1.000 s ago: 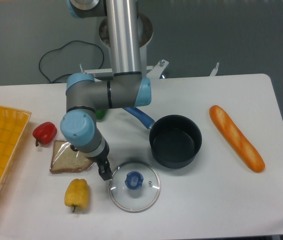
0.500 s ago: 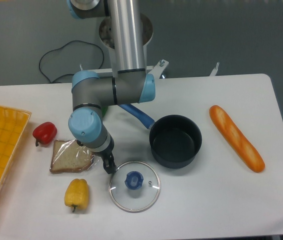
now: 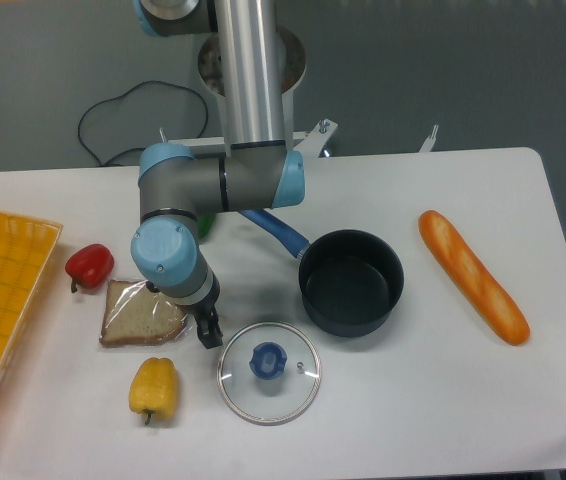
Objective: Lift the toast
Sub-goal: 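Lower the gripper to the edge of the bagged toast slice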
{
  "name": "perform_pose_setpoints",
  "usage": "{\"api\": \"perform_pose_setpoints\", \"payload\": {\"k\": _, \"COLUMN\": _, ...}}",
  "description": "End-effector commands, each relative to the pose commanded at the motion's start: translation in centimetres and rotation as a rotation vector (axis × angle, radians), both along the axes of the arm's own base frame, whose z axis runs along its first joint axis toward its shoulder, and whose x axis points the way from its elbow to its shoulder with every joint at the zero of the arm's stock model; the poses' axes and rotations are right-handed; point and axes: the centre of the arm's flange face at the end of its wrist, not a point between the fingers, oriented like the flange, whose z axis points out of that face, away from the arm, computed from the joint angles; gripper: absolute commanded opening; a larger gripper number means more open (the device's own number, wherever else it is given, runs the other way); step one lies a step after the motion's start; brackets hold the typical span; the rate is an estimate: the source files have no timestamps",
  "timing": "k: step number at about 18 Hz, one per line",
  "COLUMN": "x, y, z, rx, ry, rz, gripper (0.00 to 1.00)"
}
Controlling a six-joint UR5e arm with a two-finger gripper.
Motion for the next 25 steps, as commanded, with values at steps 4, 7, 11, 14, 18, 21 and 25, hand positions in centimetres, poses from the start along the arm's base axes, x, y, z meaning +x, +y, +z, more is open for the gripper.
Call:
{"api": "perform_pose_setpoints", "payload": {"k": 4, "x": 0.0, "y": 0.0, "z": -0.1, "rx": -0.001, "ry": -0.001, "rz": -0.003, "gripper": 0.90}}
{"api": "perform_pose_setpoints", "payload": {"k": 7, "x": -0.1, "y": 0.1, "z": -0.1, "rx": 0.000, "ry": -0.001, "rz": -0.005, "gripper": 0.84}}
{"api": "perform_pose_setpoints", "payload": {"k": 11, "x": -0.4, "y": 0.4, "z": -0.2, "rx": -0.001, "ry": 0.003, "rz": -0.008, "gripper": 0.82}}
{"api": "perform_pose_setpoints", "payload": {"k": 14, "x": -0.6, "y": 0.6, "z": -0.3, "rx": -0.001, "ry": 0.004, "rz": -0.007, "gripper": 0.73}}
{"api": "perform_pose_setpoints", "payload": {"k": 18, "x": -0.5, "y": 0.7, "z": -0.5, "rx": -0.005, "ry": 0.004, "rz": -0.002, "gripper": 0.72}}
{"api": "perform_pose_setpoints", "payload": {"k": 21, "x": -0.8, "y": 0.9, "z": -0.2, "rx": 0.002, "ry": 0.008, "rz": -0.005, "gripper": 0.72}}
{"api": "perform_pose_setpoints", "payload": {"k": 25, "x": -0.9, "y": 1.1, "z": -0.4, "rx": 0.000, "ry": 0.008, "rz": -0.004, "gripper": 0.67}}
